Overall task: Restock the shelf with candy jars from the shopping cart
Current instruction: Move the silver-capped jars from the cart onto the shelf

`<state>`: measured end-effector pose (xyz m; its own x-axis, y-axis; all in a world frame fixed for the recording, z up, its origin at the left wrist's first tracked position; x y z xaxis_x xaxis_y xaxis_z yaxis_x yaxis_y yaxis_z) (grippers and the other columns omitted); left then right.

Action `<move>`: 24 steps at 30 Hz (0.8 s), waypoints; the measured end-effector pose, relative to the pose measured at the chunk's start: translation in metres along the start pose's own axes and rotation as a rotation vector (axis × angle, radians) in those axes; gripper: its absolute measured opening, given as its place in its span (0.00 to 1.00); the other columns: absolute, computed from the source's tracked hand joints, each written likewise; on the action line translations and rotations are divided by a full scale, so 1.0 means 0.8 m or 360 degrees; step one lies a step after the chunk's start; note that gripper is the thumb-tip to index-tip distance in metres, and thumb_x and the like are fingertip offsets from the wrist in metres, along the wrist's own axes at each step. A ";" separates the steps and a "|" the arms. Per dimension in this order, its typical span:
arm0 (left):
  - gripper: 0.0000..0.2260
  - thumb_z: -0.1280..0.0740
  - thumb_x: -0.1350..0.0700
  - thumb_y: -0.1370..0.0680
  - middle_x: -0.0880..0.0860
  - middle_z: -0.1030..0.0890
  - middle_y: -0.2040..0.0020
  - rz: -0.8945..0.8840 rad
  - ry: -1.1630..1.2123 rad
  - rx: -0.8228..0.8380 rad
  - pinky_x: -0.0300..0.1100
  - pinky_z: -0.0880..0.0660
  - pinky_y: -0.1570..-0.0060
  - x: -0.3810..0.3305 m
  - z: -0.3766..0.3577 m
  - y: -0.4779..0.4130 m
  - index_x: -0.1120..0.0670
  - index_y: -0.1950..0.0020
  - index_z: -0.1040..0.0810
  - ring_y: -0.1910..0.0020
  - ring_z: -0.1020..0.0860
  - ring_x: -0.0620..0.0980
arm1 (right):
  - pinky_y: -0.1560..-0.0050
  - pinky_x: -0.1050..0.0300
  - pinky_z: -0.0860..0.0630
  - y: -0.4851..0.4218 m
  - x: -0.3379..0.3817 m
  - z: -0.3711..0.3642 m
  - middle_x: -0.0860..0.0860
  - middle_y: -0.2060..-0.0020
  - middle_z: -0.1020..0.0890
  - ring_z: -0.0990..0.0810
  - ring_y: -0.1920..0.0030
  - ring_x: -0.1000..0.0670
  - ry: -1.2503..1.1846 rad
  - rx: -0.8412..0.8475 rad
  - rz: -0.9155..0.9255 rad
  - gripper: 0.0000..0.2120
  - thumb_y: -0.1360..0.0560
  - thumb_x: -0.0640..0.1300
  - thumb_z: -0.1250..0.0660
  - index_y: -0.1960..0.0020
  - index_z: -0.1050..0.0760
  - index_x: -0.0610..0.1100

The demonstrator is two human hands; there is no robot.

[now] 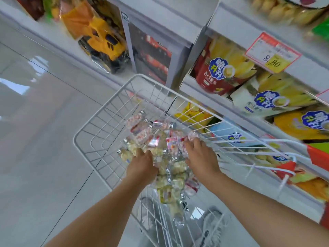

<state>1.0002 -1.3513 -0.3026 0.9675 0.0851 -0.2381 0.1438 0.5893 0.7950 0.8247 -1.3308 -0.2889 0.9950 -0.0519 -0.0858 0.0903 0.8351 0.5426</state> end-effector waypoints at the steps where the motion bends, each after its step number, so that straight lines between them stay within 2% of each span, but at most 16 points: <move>1: 0.20 0.36 0.59 0.24 0.57 0.37 0.36 0.0021 0.0003 -0.0005 0.51 0.24 0.45 0.002 -0.001 -0.002 0.55 0.32 0.32 0.41 0.28 0.58 | 0.60 0.52 0.25 0.000 0.001 0.002 0.44 0.45 0.26 0.22 0.50 0.44 0.0022 -0.0049 -0.0009 0.28 0.29 0.42 0.27 0.31 0.33 0.45; 2: 0.20 0.36 0.60 0.24 0.57 0.37 0.36 0.0041 0.0009 -0.0009 0.51 0.24 0.45 0.003 -0.002 -0.004 0.55 0.32 0.32 0.42 0.28 0.58 | 0.61 0.53 0.25 -0.001 0.002 0.004 0.44 0.45 0.26 0.22 0.50 0.44 0.0027 -0.0058 -0.0004 0.29 0.29 0.42 0.27 0.31 0.33 0.45; 5: 0.19 0.37 0.64 0.24 0.59 0.36 0.38 0.0082 0.0005 -0.0031 0.44 0.25 0.51 0.006 -0.003 -0.009 0.57 0.34 0.33 0.48 0.26 0.57 | 0.54 0.52 0.25 -0.003 0.004 0.006 0.44 0.40 0.28 0.24 0.43 0.43 -0.0077 -0.0033 0.0066 0.26 0.24 0.40 0.33 0.30 0.41 0.44; 7: 0.17 0.37 0.65 0.24 0.60 0.35 0.38 0.0122 0.0019 -0.0059 0.42 0.29 0.56 0.011 -0.006 -0.013 0.57 0.36 0.33 0.53 0.26 0.55 | 0.54 0.54 0.27 -0.002 0.000 0.012 0.45 0.40 0.28 0.24 0.42 0.44 -0.0134 -0.0034 0.0066 0.27 0.26 0.40 0.32 0.32 0.41 0.44; 11: 0.20 0.34 0.61 0.24 0.63 0.33 0.36 0.0204 0.0023 -0.0065 0.42 0.30 0.57 0.016 -0.014 -0.019 0.57 0.33 0.35 0.48 0.24 0.58 | 0.58 0.55 0.34 0.005 -0.013 0.030 0.44 0.40 0.29 0.24 0.44 0.43 -0.0318 0.0025 0.0032 0.27 0.26 0.42 0.31 0.33 0.41 0.43; 13: 0.20 0.34 0.61 0.24 0.64 0.33 0.37 0.0237 -0.0014 -0.0080 0.43 0.29 0.56 0.012 -0.017 -0.020 0.56 0.33 0.35 0.47 0.24 0.59 | 0.58 0.54 0.34 0.009 -0.020 0.035 0.44 0.39 0.31 0.25 0.44 0.42 -0.0424 0.0080 0.0043 0.27 0.26 0.44 0.33 0.31 0.40 0.45; 15: 0.21 0.33 0.60 0.24 0.63 0.34 0.37 0.0283 -0.0092 -0.0076 0.46 0.26 0.50 0.008 -0.024 -0.021 0.55 0.33 0.34 0.43 0.26 0.60 | 0.56 0.54 0.32 0.013 -0.027 0.036 0.45 0.39 0.32 0.26 0.44 0.42 -0.0536 0.0120 0.0043 0.24 0.25 0.46 0.34 0.31 0.34 0.45; 18: 0.21 0.32 0.59 0.24 0.62 0.38 0.35 0.0319 -0.0229 -0.0107 0.50 0.27 0.42 0.002 -0.034 -0.013 0.54 0.32 0.32 0.37 0.31 0.61 | 0.52 0.55 0.29 0.019 -0.040 0.040 0.47 0.42 0.30 0.25 0.45 0.44 -0.0864 0.0167 -0.0077 0.18 0.27 0.47 0.32 0.38 0.27 0.45; 22: 0.19 0.29 0.60 0.26 0.59 0.36 0.39 0.0249 -0.0278 -0.0273 0.46 0.26 0.47 -0.007 -0.022 -0.004 0.55 0.38 0.30 0.39 0.32 0.58 | 0.49 0.55 0.26 0.026 -0.056 0.039 0.49 0.46 0.25 0.24 0.45 0.48 -0.1528 0.0326 -0.0272 0.16 0.30 0.46 0.28 0.45 0.28 0.45; 24: 0.20 0.28 0.61 0.28 0.58 0.31 0.41 0.0157 -0.0181 -0.0321 0.45 0.26 0.48 -0.012 -0.014 0.003 0.57 0.39 0.31 0.41 0.29 0.56 | 0.46 0.49 0.21 0.032 -0.058 0.040 0.46 0.46 0.23 0.22 0.47 0.47 -0.1993 0.0424 -0.0392 0.14 0.31 0.44 0.29 0.48 0.28 0.45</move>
<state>0.9887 -1.3423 -0.3047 0.9936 0.0662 -0.0915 0.0139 0.7321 0.6810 0.7819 -1.3243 -0.2440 0.3027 -0.7799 0.5478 0.1371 0.6044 0.7848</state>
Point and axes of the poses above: each hand's wrist, its own y-axis away from the middle knuckle, its own z-axis out of the back of the hand, x = y × z, the point moved 6 cm from there along -y, towards the middle knuckle
